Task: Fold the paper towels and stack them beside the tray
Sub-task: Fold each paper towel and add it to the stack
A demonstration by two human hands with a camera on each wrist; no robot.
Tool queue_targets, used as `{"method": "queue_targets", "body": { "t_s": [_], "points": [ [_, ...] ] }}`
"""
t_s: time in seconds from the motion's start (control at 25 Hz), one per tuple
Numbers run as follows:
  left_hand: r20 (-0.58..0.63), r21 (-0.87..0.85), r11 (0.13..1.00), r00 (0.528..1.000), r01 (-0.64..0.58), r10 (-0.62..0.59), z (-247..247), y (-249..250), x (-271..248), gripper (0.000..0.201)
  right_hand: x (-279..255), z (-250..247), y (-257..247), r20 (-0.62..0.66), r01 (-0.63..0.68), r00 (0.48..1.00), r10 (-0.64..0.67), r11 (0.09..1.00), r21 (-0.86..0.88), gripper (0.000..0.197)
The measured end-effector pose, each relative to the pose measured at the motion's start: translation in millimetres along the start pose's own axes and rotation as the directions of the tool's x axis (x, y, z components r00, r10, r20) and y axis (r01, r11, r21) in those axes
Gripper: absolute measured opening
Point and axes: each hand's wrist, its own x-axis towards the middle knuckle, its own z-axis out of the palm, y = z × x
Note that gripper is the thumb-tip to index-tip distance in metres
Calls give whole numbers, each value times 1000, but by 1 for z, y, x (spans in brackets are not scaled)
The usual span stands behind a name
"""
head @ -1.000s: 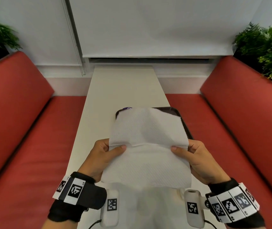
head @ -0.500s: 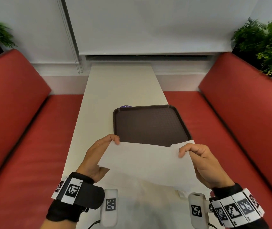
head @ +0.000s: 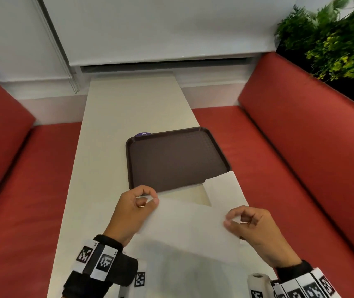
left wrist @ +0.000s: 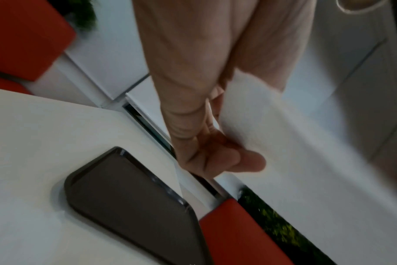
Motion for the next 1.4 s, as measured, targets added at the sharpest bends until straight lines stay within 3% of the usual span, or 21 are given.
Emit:
{"method": "queue_targets", "body": {
  "t_s": [0.16, 0.28, 0.4, 0.6, 0.72, 0.92, 1.04, 1.24, 1.4],
  "points": [
    [254, -48, 988, 958, 146, -129, 42, -10, 21, 23, -17, -21, 30, -226, -99, 969, 99, 995, 13, 9],
    [186, 99, 990, 976, 97, -115, 86, -18, 53, 21, -18, -37, 53, -409, -147, 905, 118, 988, -39, 13],
    [152, 278, 959, 988, -56, 13, 134, -26, 94, 24, -11, -44, 76, -496, -231, 858, 137, 964, -132, 19],
    [193, 497, 851, 978, -170, 82, 186, -46, 155, 24, 19, -55, 100, -448, -293, 881, 154, 920, -259, 28],
    [213, 605, 786, 977, -126, -8, 198, -62, 174, 28, 35, -61, 111, -424, -340, 885, 190, 888, -310, 24],
    [258, 688, 721, 957, -85, -134, 210, -82, 184, 35, 46, -72, 128, -333, -491, 864, 378, 781, -386, 28],
    [246, 703, 709, 954, -54, -171, 213, -80, 184, 38, 47, -76, 121, -287, -481, 877, 386, 729, -487, 29],
    [115, 656, 753, 993, -46, -39, 172, -64, 136, 31, 41, -73, 80, -290, -380, 924, 251, 697, -608, 26],
    [33, 537, 825, 973, 175, -228, 93, -72, 42, 19, 41, -41, 51, -189, -180, 979, 74, 747, -640, 20]
  ]
}}
